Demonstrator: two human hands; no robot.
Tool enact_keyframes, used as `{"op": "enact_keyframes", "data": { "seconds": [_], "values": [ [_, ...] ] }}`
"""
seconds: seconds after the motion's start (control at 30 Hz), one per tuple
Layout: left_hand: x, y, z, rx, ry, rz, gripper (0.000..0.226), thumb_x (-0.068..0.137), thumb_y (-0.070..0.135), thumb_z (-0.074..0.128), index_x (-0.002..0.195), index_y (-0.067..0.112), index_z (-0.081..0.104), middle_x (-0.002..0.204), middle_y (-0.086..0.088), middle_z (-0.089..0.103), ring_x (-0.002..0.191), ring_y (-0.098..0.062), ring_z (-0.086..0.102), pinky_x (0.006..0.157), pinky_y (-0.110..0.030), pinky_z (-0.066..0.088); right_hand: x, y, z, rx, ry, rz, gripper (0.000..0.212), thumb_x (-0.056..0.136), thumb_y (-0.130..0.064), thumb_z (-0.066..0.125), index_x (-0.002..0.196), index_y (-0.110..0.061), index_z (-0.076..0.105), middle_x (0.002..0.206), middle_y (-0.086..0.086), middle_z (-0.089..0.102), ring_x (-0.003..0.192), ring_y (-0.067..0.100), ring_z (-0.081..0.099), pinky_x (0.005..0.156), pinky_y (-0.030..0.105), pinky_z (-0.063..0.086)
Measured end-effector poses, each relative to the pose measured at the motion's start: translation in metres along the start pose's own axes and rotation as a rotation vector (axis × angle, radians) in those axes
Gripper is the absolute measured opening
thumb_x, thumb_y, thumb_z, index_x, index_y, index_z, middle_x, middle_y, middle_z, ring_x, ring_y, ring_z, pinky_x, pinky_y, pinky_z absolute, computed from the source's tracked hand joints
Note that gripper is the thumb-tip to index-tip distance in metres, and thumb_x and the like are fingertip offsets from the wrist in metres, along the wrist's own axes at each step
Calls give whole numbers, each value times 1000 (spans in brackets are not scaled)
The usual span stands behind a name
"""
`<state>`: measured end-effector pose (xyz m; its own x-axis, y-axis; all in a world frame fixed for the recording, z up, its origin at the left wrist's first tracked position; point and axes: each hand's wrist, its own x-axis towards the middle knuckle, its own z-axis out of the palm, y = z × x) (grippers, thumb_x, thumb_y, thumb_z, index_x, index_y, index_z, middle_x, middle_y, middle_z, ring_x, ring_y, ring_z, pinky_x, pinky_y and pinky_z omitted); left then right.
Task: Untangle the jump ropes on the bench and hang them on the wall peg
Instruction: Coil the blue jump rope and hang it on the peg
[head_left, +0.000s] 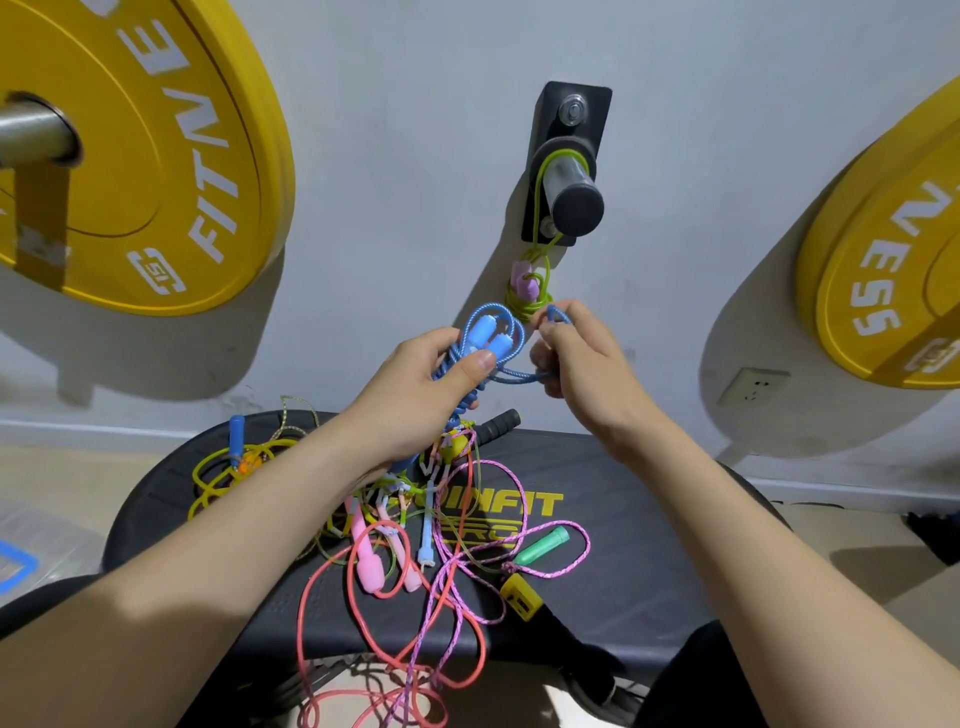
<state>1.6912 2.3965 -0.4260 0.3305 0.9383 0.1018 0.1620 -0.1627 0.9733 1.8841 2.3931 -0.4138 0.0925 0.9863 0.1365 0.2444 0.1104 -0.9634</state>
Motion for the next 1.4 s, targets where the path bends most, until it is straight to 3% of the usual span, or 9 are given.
{"op": "enact_keyframes", "data": {
  "seconds": [0.17, 0.5, 0.63, 0.73, 0.83, 1.03, 1.13, 1.27, 1.4],
  "values": [
    [2, 1, -4, -25, -27, -13, 25, 112, 28, 52, 125, 12, 66, 104, -16, 73, 84, -24, 65, 78, -46, 52, -7, -2, 5, -93, -114, -8, 21, 98, -43, 38, 98, -23, 46, 82, -4, 42, 70, 10, 39, 72, 33, 37],
    [2, 1, -8, -12, -38, -22, 34, 111, 41, 47, 119, 17, 69, 98, -14, 75, 80, -25, 68, 80, -47, 54, -5, 1, 1, -145, -147, -253, 20, 111, -16, 52, 120, -14, 69, 107, -4, 75, 98, 2, 65, 84, 15, 47],
    [2, 2, -8, 43, -49, -3, 37, 111, 42, 48, 117, 12, 68, 89, -8, 72, 77, -19, 70, 74, -41, 55, -2, 0, -3, -43, -96, -210, 21, 107, -18, 62, 121, -20, 77, 112, 4, 80, 108, 22, 71, 99, 35, 56],
    [-1, 4, -10, 92, -93, 11, 33, 111, 40, 48, 120, 17, 69, 94, -1, 78, 78, -12, 71, 72, -31, 56, -3, 0, -6, -13, -136, -195, 23, 105, -14, 65, 124, -13, 77, 107, -5, 82, 102, 5, 73, 92, 23, 54],
    [-2, 4, -13, 164, -112, 7, 33, 110, 42, 48, 118, 17, 69, 99, -7, 80, 82, -16, 69, 82, -44, 57, -5, 1, -9, -45, -192, -190, 25, 107, -7, 59, 127, -9, 74, 85, -17, 77, 74, -4, 64, 72, 11, 49],
    [-3, 4, -8, 396, -96, 9, 45, 107, 52, 49, 101, 12, 68, 87, -15, 72, 72, -21, 58, 74, -54, 53, -11, -4, -2, -215, -250, -186, 54, 102, 3, 44, 151, -20, 52, 108, 13, 74, 89, 30, 64, 88, 43, 58],
    [-2, 0, -5, 467, -47, 6, 35, 106, 50, 51, 95, 21, 68, 77, 4, 72, 70, -16, 62, 67, -39, 50, -16, -4, 3, -195, -245, -223, 43, 92, -20, 53, 133, -28, 45, 103, 22, 70, 88, 43, 62, 83, 58, 55],
    [-2, -3, -1, 529, 10, 4, 32, 108, 42, 48, 93, 20, 66, 78, 5, 71, 76, -19, 66, 66, -38, 49, -13, 1, 5, -227, -237, -317, 26, 97, -19, 67, 107, -16, 43, 72, 13, 62, 61, 31, 47, 56, 45, 41],
    [-2, -7, 3, 553, 32, 0, 34, 109, 46, 46, 97, 20, 64, 77, 5, 67, 73, -13, 60, 60, -34, 40, -7, 3, 3, -241, -205, -287, 14, 101, -17, 68, 100, -11, 55, 82, 10, 75, 72, 35, 66, 65, 48, 53]
  ]
}}
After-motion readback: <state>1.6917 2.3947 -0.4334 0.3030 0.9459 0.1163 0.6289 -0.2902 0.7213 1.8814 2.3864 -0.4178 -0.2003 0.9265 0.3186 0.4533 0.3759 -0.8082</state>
